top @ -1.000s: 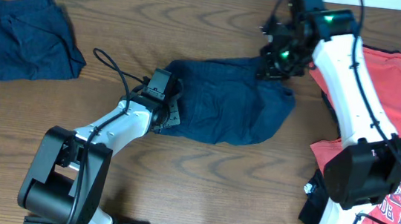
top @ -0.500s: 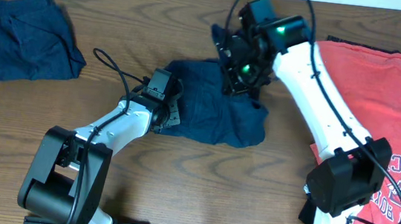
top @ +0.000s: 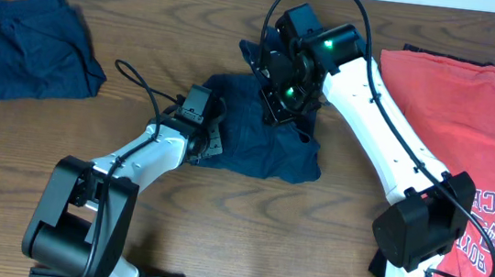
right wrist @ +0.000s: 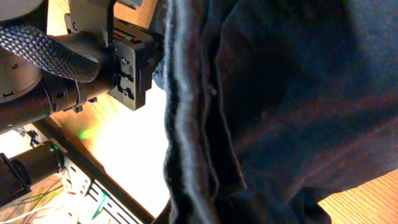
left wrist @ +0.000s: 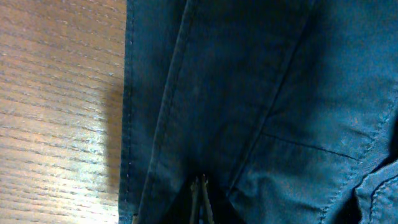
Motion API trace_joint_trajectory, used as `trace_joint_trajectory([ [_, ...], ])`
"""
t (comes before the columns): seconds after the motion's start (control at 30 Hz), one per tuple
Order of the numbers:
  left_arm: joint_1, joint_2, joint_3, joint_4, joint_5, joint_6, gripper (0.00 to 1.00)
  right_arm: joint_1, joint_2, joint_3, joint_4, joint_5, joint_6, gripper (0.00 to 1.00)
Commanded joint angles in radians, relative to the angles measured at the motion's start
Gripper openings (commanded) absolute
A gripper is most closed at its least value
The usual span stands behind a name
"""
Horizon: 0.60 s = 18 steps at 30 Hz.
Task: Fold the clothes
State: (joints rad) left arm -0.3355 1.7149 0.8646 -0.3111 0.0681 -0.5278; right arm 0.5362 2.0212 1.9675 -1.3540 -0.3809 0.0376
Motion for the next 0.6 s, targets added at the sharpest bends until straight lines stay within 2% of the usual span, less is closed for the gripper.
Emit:
trace_joint_trajectory([
  [0.0, 0.003, 0.069, -0.029, -0.016, -0.007, -0.009, 0.06, 0.003, -0.027, 0.016, 0.0, -0.012, 0.0, 0.01],
  [0.13, 0.003, 0.069, -0.029, -0.016, -0.007, -0.009, 0.06, 0.002, -0.027, 0.016, 0.0, -0.011, -0.001, 0.01],
  [0.17, 0.003, 0.069, -0.029, -0.016, -0.008, -0.009, 0.12, 0.002, -0.027, 0.016, 0.0, -0.011, -0.001, 0.01],
  [0.27, 0.014, 0.069, -0.029, -0.016, -0.008, -0.01, 0.44, 0.002, -0.027, 0.016, 0.0, -0.011, -0.001, 0.01],
  [0.33, 0.027, 0.068, -0.029, -0.015, -0.008, -0.01, 0.5, 0.001, -0.027, 0.016, 0.0, -0.011, -0.001, 0.01],
  [0.37, 0.035, 0.067, -0.029, -0.016, -0.007, -0.013, 0.62, 0.001, -0.027, 0.016, 0.0, -0.011, -0.001, 0.01],
  [0.4, 0.041, 0.067, -0.029, -0.017, -0.007, -0.019, 0.69, 0.001, -0.027, 0.016, 0.0, -0.011, -0.001, 0.01],
  [0.5, 0.056, 0.067, -0.029, -0.019, -0.007, -0.032, 0.8, 0.002, -0.027, 0.016, 0.0, -0.011, -0.001, 0.01],
  [0.57, 0.059, 0.065, -0.029, -0.016, -0.008, -0.032, 0.81, 0.002, -0.026, 0.016, 0.003, -0.011, -0.001, 0.01],
])
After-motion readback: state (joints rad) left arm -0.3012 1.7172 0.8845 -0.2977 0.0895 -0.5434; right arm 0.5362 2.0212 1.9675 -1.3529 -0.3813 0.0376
